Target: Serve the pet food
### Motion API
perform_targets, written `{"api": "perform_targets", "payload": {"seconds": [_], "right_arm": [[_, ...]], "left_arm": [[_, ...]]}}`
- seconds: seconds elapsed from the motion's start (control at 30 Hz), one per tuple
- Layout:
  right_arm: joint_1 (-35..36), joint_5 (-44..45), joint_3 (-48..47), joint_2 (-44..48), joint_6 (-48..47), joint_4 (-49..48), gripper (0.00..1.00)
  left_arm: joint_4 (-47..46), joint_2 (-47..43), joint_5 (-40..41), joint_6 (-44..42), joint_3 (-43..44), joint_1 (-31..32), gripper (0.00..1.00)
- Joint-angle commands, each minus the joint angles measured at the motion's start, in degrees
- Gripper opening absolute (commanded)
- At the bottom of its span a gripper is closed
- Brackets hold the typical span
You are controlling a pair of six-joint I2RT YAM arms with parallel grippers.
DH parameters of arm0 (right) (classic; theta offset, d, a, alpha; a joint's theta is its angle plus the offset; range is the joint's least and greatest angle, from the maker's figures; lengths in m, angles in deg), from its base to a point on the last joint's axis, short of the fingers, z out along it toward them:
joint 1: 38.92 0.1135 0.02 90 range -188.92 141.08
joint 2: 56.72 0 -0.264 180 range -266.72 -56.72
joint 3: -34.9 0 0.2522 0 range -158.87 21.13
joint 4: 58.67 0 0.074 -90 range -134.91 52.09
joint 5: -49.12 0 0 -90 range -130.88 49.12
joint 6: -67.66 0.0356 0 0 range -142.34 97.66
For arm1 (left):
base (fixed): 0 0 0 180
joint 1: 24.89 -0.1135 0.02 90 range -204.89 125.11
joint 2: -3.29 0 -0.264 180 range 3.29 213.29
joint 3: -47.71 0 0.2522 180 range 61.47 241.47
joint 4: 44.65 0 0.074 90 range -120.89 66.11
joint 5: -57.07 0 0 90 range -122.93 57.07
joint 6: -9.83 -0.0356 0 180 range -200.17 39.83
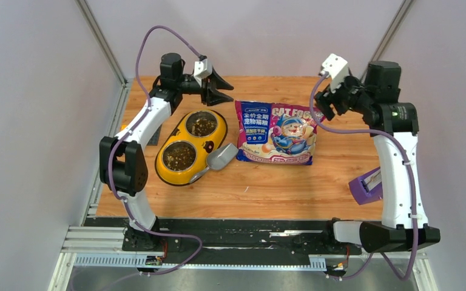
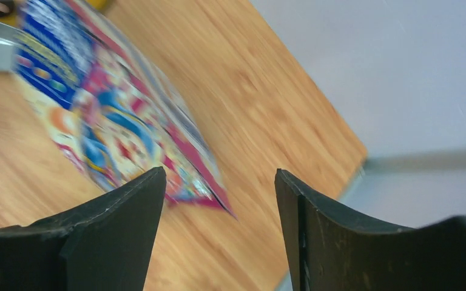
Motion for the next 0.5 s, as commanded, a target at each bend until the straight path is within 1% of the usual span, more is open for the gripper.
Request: {"api": "perform_targets", "payload": {"seconds": [0.0, 0.07, 0.17, 0.23, 0.33, 0.37, 0.4, 0.43, 0.47], "right_arm": [[10.0, -9.9, -3.4, -3.4, 4.3, -2.1, 0.70], [14.3, -9.2, -3.5, -6.0, 4.2, -4.0, 0.70], [18.4, -9.9, -4.9, -10.8, 4.0, -5.9, 0.70], [19.7, -11.0, -6.1, -13.9, 4.1, -7.5, 0.69], [20.8, -13.2, -7.3, -17.8, 4.3, -10.8, 0.64], [21.0, -14.6, -7.8, -18.9, 4.2, -11.2, 0.60], [21.2, -16.2, -8.7, -20.0, 3.8, -10.6, 0.54], [21.5, -17.4, -9.8, -21.1, 3.4, -10.0, 0.47], [21.7, -18.1, -10.6, -22.1, 3.3, -9.6, 0.38]], "left_arm": [[-5.1, -2.1, -1.6, 4.1, -0.4, 1.9, 0.56], [-5.2, -2.0, -2.5, 4.5, -0.6, 2.5, 0.56], [-5.6, -2.9, -3.4, 5.1, -1.7, 2.7, 0.57], [-5.1, -3.6, -3.3, 4.7, -2.3, 2.7, 0.58], [-3.8, -4.1, -3.1, 3.5, -2.5, 2.7, 0.60], [-3.6, -4.2, -3.2, 3.5, -2.4, 2.7, 0.61], [-3.2, -4.2, -3.2, 3.5, -2.3, 2.7, 0.61], [-3.1, -4.2, -3.3, 3.5, -2.3, 2.7, 0.61], [-2.2, -4.3, -3.3, 2.9, -2.2, 2.7, 0.61]]}}
